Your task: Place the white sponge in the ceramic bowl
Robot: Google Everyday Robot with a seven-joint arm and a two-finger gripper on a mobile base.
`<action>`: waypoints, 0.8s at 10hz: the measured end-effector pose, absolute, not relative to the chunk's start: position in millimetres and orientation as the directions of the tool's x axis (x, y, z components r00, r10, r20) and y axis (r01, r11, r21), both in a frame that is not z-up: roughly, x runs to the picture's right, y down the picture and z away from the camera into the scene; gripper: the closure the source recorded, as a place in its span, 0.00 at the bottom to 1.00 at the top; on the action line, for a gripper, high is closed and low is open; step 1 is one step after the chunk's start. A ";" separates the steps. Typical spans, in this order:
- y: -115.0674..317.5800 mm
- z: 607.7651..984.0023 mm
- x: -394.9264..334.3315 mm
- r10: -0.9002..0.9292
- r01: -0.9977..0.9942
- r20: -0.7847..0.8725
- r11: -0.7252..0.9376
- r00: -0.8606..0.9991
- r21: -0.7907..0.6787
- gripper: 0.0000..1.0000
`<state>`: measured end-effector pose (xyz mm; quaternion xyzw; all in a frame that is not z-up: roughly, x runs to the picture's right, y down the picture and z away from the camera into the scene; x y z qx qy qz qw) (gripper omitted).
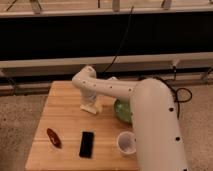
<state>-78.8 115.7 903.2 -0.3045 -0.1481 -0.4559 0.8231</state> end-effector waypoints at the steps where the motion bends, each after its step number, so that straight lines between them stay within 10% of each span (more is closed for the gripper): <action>1: 113.6 906.4 -75.7 -0.664 0.843 0.519 0.401 0.538 -0.359 0.20; 5: 111.8 914.7 -78.8 -0.680 0.856 0.521 0.389 0.516 -0.340 0.20; 8: 118.0 917.5 -79.1 -0.678 0.860 0.531 0.375 0.509 -0.346 0.44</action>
